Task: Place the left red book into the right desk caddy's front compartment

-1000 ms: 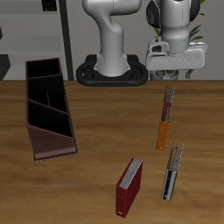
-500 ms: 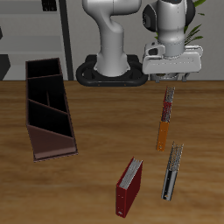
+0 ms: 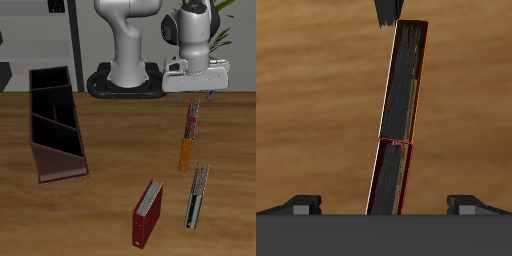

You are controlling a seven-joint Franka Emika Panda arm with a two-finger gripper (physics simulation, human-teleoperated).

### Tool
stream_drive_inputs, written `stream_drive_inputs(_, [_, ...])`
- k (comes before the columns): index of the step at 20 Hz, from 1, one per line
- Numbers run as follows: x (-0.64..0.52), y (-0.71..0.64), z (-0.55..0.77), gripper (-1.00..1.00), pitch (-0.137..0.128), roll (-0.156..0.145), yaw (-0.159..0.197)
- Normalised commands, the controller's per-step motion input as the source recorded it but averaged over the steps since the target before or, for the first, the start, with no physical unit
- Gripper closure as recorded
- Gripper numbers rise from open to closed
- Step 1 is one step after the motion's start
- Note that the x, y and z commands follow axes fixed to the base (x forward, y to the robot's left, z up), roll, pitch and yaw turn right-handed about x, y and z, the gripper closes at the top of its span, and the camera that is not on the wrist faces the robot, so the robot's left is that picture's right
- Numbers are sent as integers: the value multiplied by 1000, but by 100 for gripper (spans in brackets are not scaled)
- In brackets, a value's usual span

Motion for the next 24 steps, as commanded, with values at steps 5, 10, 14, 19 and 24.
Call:
stream_drive_inputs(5, [57,-3,-133,-100,-27,-3,3])
stream_drive_inputs(10, [39,-45,-119,-100,-4,-25,-21])
stream_drive_inputs(14, [97,65,-235,-100,28,1,12])
stream_drive_inputs(19, [28,-30,-100,-100,11,-3,-8])
stream_drive_inputs(24, [30,-48,-40,-100,9,-12,-9])
